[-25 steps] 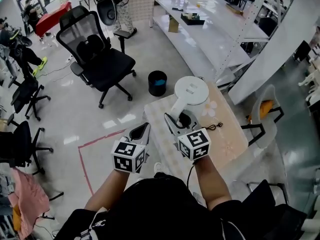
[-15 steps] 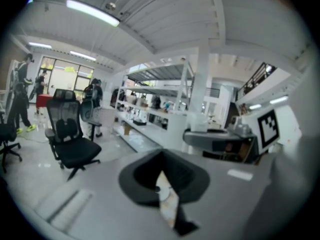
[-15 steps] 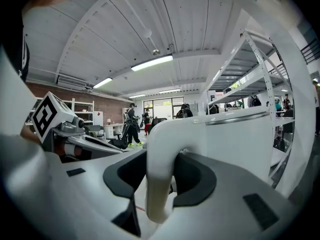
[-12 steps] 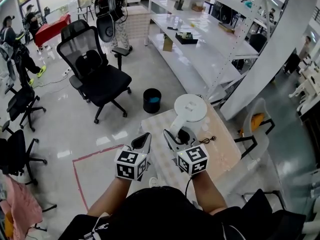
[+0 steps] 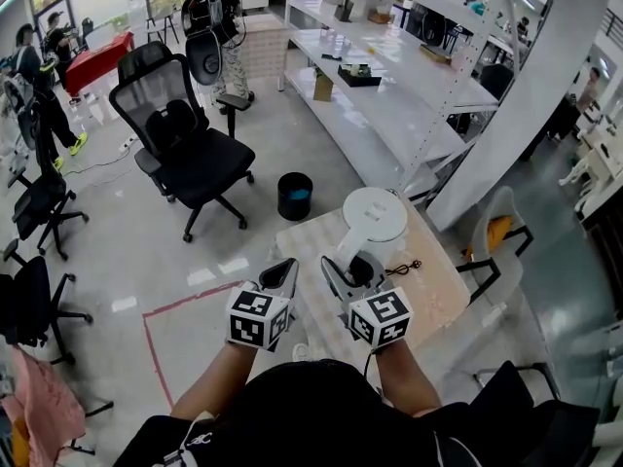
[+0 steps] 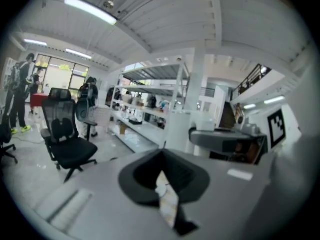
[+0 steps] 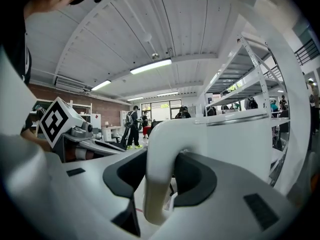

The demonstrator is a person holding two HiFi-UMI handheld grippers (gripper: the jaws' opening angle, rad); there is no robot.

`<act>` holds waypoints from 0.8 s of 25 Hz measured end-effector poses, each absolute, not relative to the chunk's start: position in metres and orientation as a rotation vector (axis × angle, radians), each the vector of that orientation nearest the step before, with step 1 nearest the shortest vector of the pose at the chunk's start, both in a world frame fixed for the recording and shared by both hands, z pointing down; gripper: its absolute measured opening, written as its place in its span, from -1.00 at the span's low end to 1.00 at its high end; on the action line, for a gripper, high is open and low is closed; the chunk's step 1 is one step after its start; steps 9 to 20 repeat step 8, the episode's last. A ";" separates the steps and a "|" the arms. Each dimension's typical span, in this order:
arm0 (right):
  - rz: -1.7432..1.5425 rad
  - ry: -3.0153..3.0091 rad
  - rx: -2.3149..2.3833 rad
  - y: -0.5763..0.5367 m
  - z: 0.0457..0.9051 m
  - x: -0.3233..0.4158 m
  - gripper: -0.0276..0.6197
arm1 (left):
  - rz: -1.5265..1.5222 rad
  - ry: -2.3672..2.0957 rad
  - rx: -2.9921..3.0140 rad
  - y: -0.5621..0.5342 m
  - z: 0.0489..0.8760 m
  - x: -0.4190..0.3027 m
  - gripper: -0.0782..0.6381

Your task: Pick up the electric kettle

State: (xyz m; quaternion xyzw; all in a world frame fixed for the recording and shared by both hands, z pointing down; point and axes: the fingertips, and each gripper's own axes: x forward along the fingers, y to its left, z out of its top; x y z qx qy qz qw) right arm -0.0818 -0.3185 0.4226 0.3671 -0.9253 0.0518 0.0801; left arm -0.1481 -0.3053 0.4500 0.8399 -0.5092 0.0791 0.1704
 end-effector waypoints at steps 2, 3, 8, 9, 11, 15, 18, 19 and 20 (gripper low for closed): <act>0.152 -2.756 1.097 -0.316 0.423 -0.083 -0.47 | 0.228 -1.442 2.386 -0.304 0.451 -0.148 -0.78; 0.160 -2.753 1.098 -0.316 0.423 -0.083 -0.47 | 0.229 -1.440 2.388 -0.304 0.450 -0.148 -0.78; 0.209 -2.773 1.094 -0.311 0.420 -0.083 -0.45 | 0.218 -1.441 2.398 -0.302 0.445 -0.151 -0.78; 0.209 -2.773 1.094 -0.311 0.420 -0.083 -0.45 | 0.218 -1.441 2.398 -0.302 0.445 -0.151 -0.78; 0.209 -2.773 1.094 -0.311 0.420 -0.083 -0.45 | 0.218 -1.441 2.398 -0.302 0.445 -0.151 -0.78; 0.209 -2.773 1.094 -0.311 0.420 -0.083 -0.45 | 0.218 -1.441 2.398 -0.302 0.445 -0.151 -0.78; 0.209 -2.773 1.094 -0.311 0.420 -0.083 -0.45 | 0.218 -1.441 2.398 -0.302 0.445 -0.151 -0.78; 0.209 -2.773 1.094 -0.311 0.420 -0.083 -0.45 | 0.218 -1.441 2.398 -0.302 0.445 -0.151 -0.78; 0.209 -2.773 1.094 -0.311 0.420 -0.083 -0.45 | 0.218 -1.441 2.398 -0.302 0.445 -0.151 -0.78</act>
